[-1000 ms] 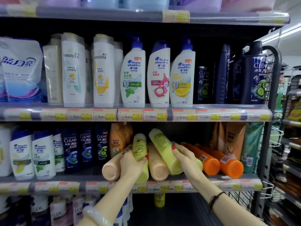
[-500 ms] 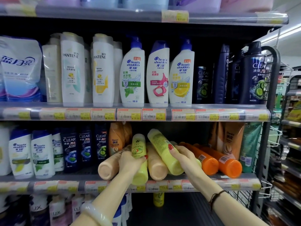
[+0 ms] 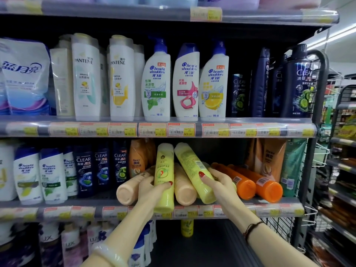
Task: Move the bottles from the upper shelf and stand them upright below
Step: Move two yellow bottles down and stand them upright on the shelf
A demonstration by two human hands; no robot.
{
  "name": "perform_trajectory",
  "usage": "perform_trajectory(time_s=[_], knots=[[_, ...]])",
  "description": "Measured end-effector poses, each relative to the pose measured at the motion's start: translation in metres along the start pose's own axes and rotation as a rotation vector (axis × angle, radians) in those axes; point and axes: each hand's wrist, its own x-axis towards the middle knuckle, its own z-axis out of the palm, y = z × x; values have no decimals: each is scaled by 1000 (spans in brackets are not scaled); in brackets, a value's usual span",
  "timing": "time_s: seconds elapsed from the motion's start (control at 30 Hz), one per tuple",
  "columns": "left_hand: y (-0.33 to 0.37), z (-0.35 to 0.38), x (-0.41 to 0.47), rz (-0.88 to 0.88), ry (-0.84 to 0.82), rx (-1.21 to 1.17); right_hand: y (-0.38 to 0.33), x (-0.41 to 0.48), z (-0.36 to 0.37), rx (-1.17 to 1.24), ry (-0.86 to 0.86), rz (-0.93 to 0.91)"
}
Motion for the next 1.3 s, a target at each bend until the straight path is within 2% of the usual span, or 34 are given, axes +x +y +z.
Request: perform_trajectory(time_s=[0.4,0.83,1.07,1.3], knots=[[-1,-6,6,13,-96,-70,-2,9,1,-27,-10,56],[7,-13,2,-28,-159,-60,-22,7,-6,-72,-116,172],[12,-11,6,-10,-187,-37,-27,10,4,-295,-31,110],[4,-14,7,-31,-183,-41,-23,6,4,-314,-24,142]])
